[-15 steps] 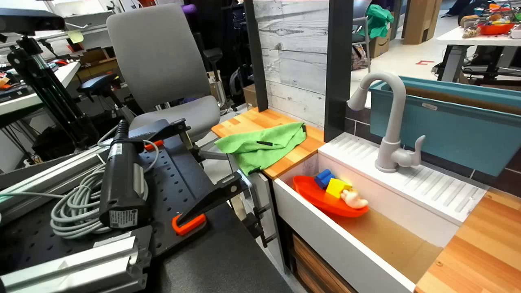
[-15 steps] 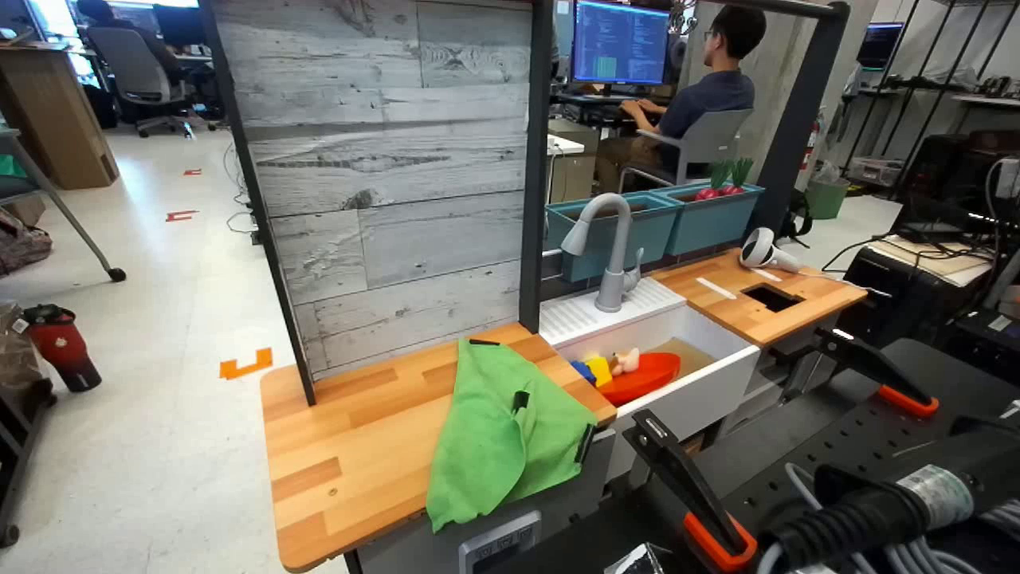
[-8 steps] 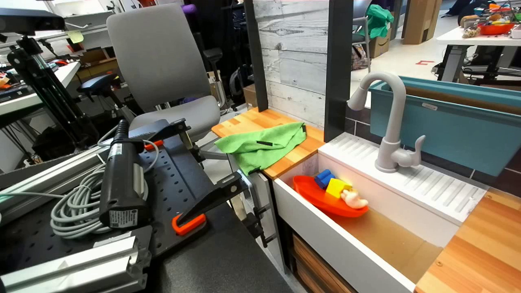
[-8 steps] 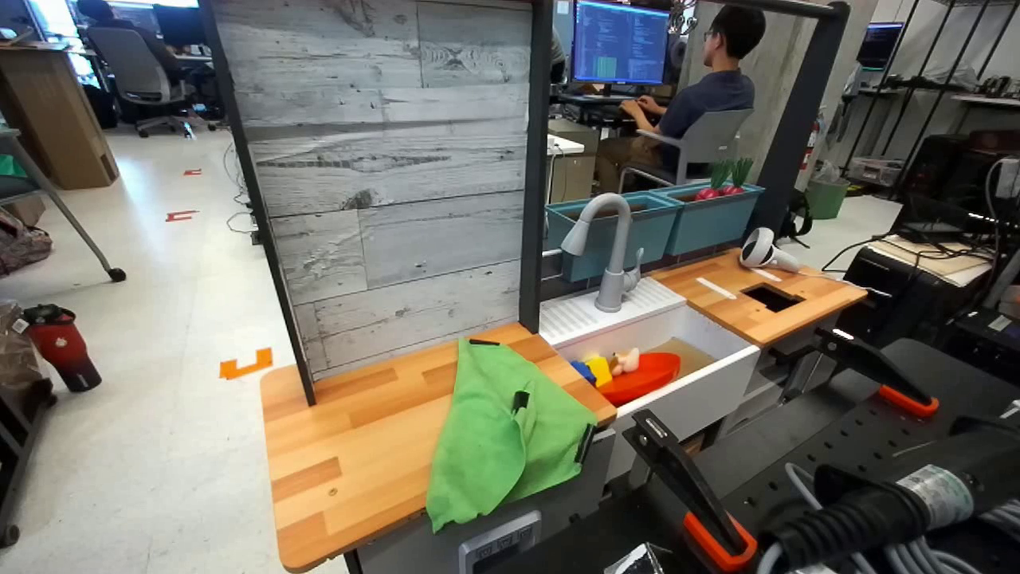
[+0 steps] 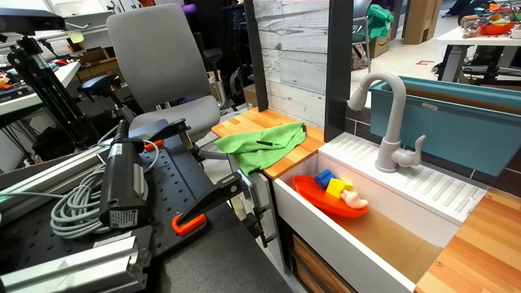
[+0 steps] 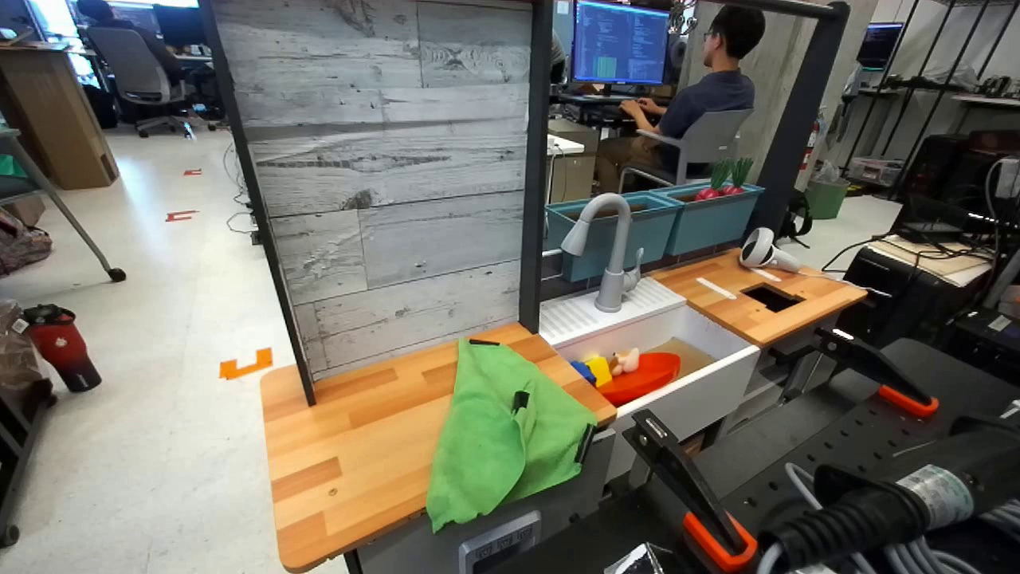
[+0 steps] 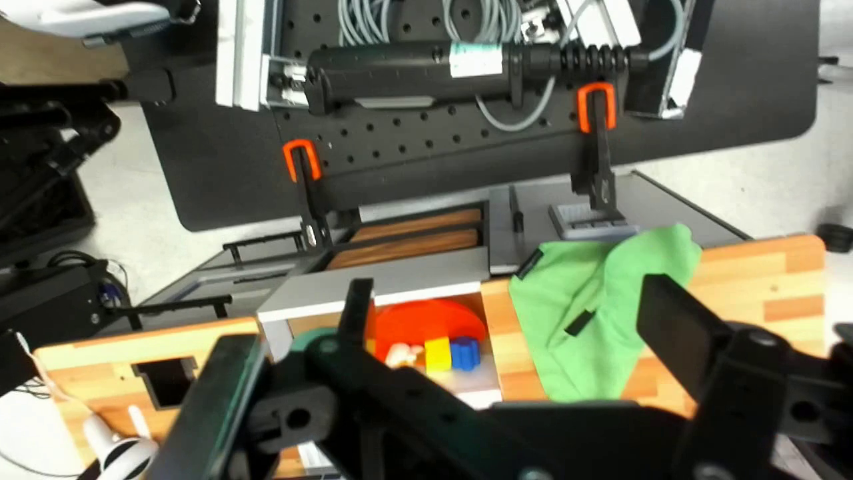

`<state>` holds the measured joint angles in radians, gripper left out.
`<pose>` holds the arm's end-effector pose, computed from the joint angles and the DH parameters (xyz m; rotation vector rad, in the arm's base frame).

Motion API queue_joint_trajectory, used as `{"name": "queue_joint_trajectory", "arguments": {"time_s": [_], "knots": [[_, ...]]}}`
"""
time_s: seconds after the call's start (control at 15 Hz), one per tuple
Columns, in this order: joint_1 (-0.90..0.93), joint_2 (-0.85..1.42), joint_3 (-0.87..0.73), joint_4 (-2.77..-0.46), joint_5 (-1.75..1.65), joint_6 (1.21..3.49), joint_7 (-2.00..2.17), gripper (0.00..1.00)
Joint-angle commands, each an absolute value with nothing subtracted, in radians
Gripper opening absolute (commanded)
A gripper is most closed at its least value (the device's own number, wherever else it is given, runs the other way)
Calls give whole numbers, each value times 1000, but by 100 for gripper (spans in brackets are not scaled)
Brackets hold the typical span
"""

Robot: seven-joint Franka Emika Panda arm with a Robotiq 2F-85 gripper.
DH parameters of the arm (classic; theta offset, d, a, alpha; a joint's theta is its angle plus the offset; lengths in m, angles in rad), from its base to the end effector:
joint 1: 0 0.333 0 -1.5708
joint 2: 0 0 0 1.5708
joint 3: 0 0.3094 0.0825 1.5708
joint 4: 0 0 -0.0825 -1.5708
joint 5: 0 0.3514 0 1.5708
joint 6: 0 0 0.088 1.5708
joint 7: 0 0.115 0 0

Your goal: Fold the green towel.

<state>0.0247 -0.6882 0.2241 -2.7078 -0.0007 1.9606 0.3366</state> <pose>0.2934 0.0720 0.4216 2.9777 -0.2124 -0.0466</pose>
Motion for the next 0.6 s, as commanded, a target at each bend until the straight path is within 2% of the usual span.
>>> {"name": "queue_joint_trajectory", "arguments": {"time_s": [0.0,0.53], "knots": [[7,-491,148,-2570,17,2075,278,100],[-35,-58,45,-2356,45,2305,315,100]]}}
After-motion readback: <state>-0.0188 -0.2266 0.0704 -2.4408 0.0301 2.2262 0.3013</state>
